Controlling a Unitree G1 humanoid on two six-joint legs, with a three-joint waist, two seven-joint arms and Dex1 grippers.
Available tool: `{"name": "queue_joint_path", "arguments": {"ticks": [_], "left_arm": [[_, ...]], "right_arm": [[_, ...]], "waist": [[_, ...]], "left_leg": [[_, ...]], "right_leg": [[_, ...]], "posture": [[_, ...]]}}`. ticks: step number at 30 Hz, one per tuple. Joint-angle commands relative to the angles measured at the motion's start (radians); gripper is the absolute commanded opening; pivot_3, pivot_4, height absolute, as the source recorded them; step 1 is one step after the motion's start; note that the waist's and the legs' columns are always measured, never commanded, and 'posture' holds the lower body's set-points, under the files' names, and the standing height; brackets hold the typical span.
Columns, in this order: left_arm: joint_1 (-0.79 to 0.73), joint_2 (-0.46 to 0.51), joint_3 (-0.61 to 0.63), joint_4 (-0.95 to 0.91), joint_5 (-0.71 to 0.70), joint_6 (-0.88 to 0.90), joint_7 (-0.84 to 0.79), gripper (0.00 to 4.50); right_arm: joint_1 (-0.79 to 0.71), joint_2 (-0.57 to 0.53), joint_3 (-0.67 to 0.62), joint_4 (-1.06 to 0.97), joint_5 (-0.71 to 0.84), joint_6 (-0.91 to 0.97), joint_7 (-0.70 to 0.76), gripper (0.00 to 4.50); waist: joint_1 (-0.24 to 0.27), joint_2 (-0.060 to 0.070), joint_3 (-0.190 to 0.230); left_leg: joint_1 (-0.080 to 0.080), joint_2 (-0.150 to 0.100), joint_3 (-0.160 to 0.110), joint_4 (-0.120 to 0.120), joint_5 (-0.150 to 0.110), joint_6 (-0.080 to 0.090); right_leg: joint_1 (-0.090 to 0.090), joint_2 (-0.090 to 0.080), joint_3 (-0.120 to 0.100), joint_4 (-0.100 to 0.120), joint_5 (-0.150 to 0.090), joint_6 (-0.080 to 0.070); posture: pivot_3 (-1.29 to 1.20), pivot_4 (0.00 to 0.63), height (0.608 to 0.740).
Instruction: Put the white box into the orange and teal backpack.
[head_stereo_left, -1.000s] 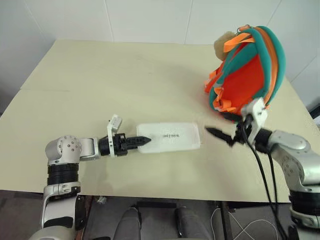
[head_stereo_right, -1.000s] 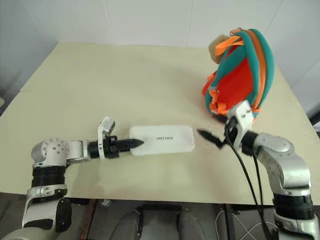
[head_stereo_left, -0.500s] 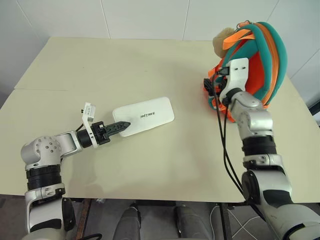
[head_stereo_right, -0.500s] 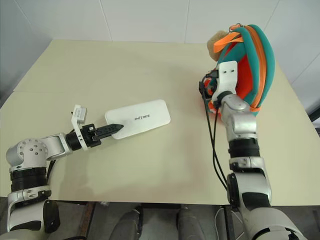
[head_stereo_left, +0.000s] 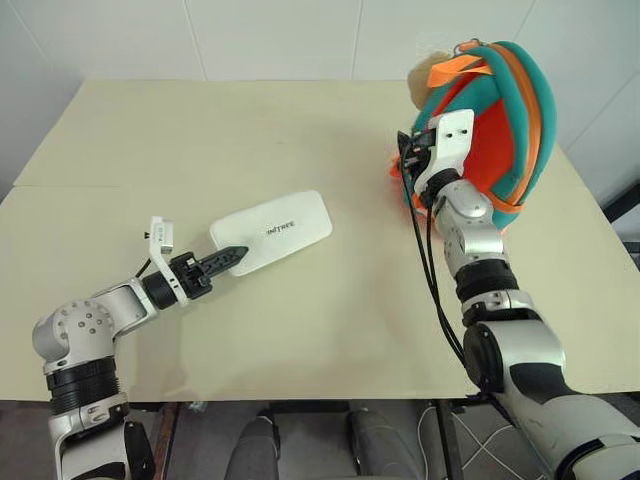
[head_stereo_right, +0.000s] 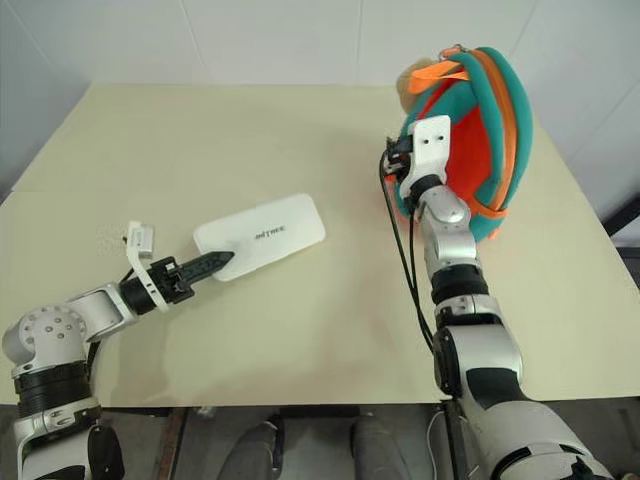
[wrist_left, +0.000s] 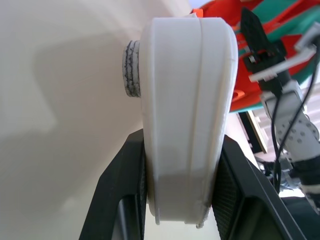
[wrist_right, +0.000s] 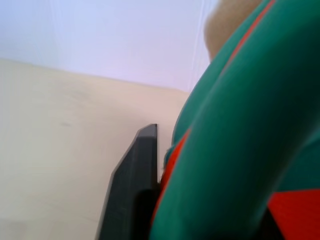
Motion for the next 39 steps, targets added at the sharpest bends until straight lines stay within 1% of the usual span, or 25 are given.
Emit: {"name": "queue_joint_path", "arguments": {"ticks": [1, 3, 5, 8, 9, 11, 12, 14, 15, 17, 19, 21, 24, 26, 28, 30, 31, 34, 37, 39], "left_arm": [[0.017, 0.042, 0.027, -0.014, 0.002, -0.076, -0.03, 1.3], [0.02, 0.065, 0.034, 0.0, -0.003, -0.096, -0.049, 1.3], [0.026, 0.094, 0.037, 0.033, 0.007, -0.125, -0.067, 1.3], [0.038, 0.125, 0.034, 0.08, 0.024, -0.172, -0.089, 1.3], [0.043, 0.13, 0.035, 0.089, 0.025, -0.185, -0.097, 1.3], [0.059, 0.137, 0.042, 0.093, 0.023, -0.216, -0.115, 1.3], [0.07, 0.135, 0.056, 0.081, 0.007, -0.224, -0.127, 1.3], [0.093, 0.131, 0.069, 0.039, -0.019, -0.237, -0.142, 1.3], [0.11, 0.129, 0.078, 0.002, -0.036, -0.244, -0.155, 1.3], [0.141, 0.131, 0.098, -0.063, -0.073, -0.243, -0.174, 1.3], [0.169, 0.139, 0.129, -0.114, -0.117, -0.23, -0.183, 1.3], [0.199, 0.162, 0.188, -0.17, -0.19, -0.208, -0.197, 1.3], [0.223, 0.18, 0.234, -0.211, -0.265, -0.193, -0.188, 1.3], [0.257, 0.219, 0.324, -0.26, -0.364, -0.171, -0.192, 1.3], [0.314, 0.261, 0.406, -0.306, -0.429, -0.161, -0.208, 1.3], [0.357, 0.278, 0.441, -0.337, -0.465, -0.173, -0.215, 1.3], [0.373, 0.284, 0.454, -0.347, -0.505, -0.17, -0.215, 1.3], [0.428, 0.321, 0.445, -0.399, -0.522, -0.164, -0.237, 1.3], [0.437, 0.366, 0.408, -0.422, -0.509, -0.178, -0.264, 1.3], [0.426, 0.393, 0.366, -0.408, -0.448, -0.217, -0.293, 1.3]], "right_arm": [[0.112, -0.028, 0.062, -0.478, 0.335, 0.278, 0.349, 0.0], [0.185, -0.101, 0.082, -0.722, 0.512, 0.499, 0.438, 0.0], [0.237, -0.204, 0.083, -0.883, 0.673, 0.705, 0.489, 0.0], [0.284, -0.314, 0.06, -1.011, 0.855, 0.897, 0.523, 0.0], [0.297, -0.348, 0.054, -1.039, 0.899, 0.939, 0.538, 0.0], [0.322, -0.407, 0.051, -1.08, 0.939, 0.995, 0.562, 0.0], [0.34, -0.429, 0.051, -1.087, 0.931, 0.998, 0.581, 0.0], [0.356, -0.451, 0.066, -1.054, 0.88, 1.0, 0.573, 0.0], [0.362, -0.458, 0.083, -1.03, 0.831, 0.973, 0.582, 0.0], [0.358, -0.458, 0.106, -0.99, 0.774, 0.948, 0.596, 0.0], [0.354, -0.447, 0.111, -0.978, 0.757, 0.935, 0.612, 0.0], [0.351, -0.434, 0.115, -0.979, 0.754, 0.935, 0.621, 0.0], [0.354, -0.426, 0.115, -0.98, 0.745, 0.937, 0.628, 0.0], [0.364, -0.421, 0.121, -0.973, 0.736, 0.937, 0.634, 0.0], [0.37, -0.416, 0.129, -0.964, 0.724, 0.935, 0.642, 0.0], [0.369, -0.412, 0.133, -0.954, 0.713, 0.93, 0.648, 0.0], [0.367, -0.411, 0.134, -0.951, 0.709, 0.93, 0.652, 0.0], [0.362, -0.406, 0.141, -0.931, 0.692, 0.921, 0.664, 0.0], [0.355, -0.4, 0.148, -0.913, 0.675, 0.914, 0.676, 0.0], [0.348, -0.395, 0.151, -0.903, 0.665, 0.913, 0.684, 0.0]], "waist": [[0.004, 0.0, 0.0], [0.005, 0.001, 0.0], [0.006, 0.001, 0.001], [0.009, 0.001, 0.0], [0.01, 0.0, 0.0], [0.015, 0.0, 0.0], [0.017, 0.0, 0.0], [0.018, 0.0, 0.0], [0.019, -0.001, 0.0], [0.022, -0.001, 0.001], [0.03, -0.002, 0.001], [0.035, -0.002, 0.001], [0.035, -0.002, 0.001], [0.036, -0.002, 0.001], [0.029, -0.004, 0.002], [0.031, -0.004, 0.002], [0.032, -0.003, 0.002], [0.038, -0.004, 0.002], [0.039, -0.004, 0.002], [0.037, -0.004, 0.002]], "left_leg": [[0.0, 0.0, 0.0, 0.0, 0.0, 0.0], [0.0, 0.001, -0.001, -0.002, 0.0, -0.001], [0.0, 0.001, -0.001, -0.003, 0.0, -0.001], [0.0, 0.001, -0.001, -0.003, 0.0, 0.0], [0.001, 0.001, -0.001, -0.003, 0.0, 0.0], [0.001, 0.0, -0.001, -0.002, 0.0, 0.0], [0.001, 0.0, -0.001, -0.002, 0.0, 0.0], [0.0, -0.001, -0.001, -0.002, -0.001, 0.001], [0.0, 0.0, 0.0, -0.002, -0.001, 0.001], [0.0, 0.0, 0.0, -0.002, -0.001, 0.001], [0.0, 0.0, 0.0, -0.002, -0.001, 0.001], [0.0, 0.0, 0.0, -0.003, -0.001, 0.001], [0.0, 0.0, 0.0, -0.004, -0.002, 0.001], [0.0, 0.0, 0.0, -0.004, -0.002, 0.001], [0.0, 0.001, 0.0, -0.004, -0.002, 0.001], [0.0, 0.001, 0.0, -0.004, -0.003, 0.001], [0.0, 0.001, 0.0, -0.004, -0.003, 0.001], [0.0, 0.001, 0.0, -0.004, -0.003, 0.001], [0.0, 0.0, 0.0, -0.004, -0.003, 0.001], [0.0, 0.0, 0.0, -0.004, -0.003, 0.001]], "right_leg": [[0.0, 0.0, 0.0, 0.0, 0.0, 0.0], [0.0, 0.001, -0.001, 0.0, 0.0, 0.0], [0.0, 0.0, -0.001, -0.001, 0.0, 0.0], [0.0, -0.001, -0.001, -0.002, -0.001, -0.001], [0.0, -0.001, -0.001, -0.002, -0.001, -0.001], [0.001, -0.001, -0.001, -0.003, -0.001, -0.002], [0.001, -0.001, -0.001, -0.003, -0.001, -0.002], [0.001, -0.002, 0.0, -0.004, -0.001, -0.002], [0.001, -0.002, 0.0, -0.005, -0.001, -0.002], [0.001, -0.002, 0.0, -0.005, -0.001, -0.002], [0.0, -0.002, 0.0, -0.005, -0.001, -0.002], [0.0, -0.002, 0.0, -0.005, -0.002, -0.003], [0.0, -0.002, -0.001, -0.006, -0.002, -0.003], [0.0, -0.002, -0.001, -0.006, -0.002, -0.003], [0.0, -0.002, 0.0, -0.006, -0.002, -0.003], [0.0, -0.001, -0.001, -0.007, -0.003, -0.004], [0.0, -0.002, -0.001, -0.006, -0.003, -0.005], [0.0, -0.002, -0.001, -0.006, -0.004, -0.006], [0.0, -0.002, -0.001, -0.007, -0.004, -0.006], [0.0, -0.002, -0.001, -0.007, -0.004, -0.007]], "posture": [[0.0, 0.15, 0.74], [0.0, 0.15, 0.74], [0.0, 0.15, 0.74], [0.0, 0.15, 0.74], [0.0, 0.15, 0.74], [0.0, 0.15, 0.74], [0.0, 0.15, 0.74], [0.0, 0.15, 0.74], [0.0, 0.15, 0.74], [0.0, 0.15, 0.74], [0.0, 0.15, 0.74], [0.0, 0.15, 0.74], [0.0, 0.15, 0.74], [0.0, 0.15, 0.74], [0.0, 0.15, 0.74], [0.0, 0.15, 0.74], [0.0, 0.15, 0.74], [0.0, 0.15, 0.74], [0.0, 0.15, 0.74], [0.0, 0.15, 0.74]]}}
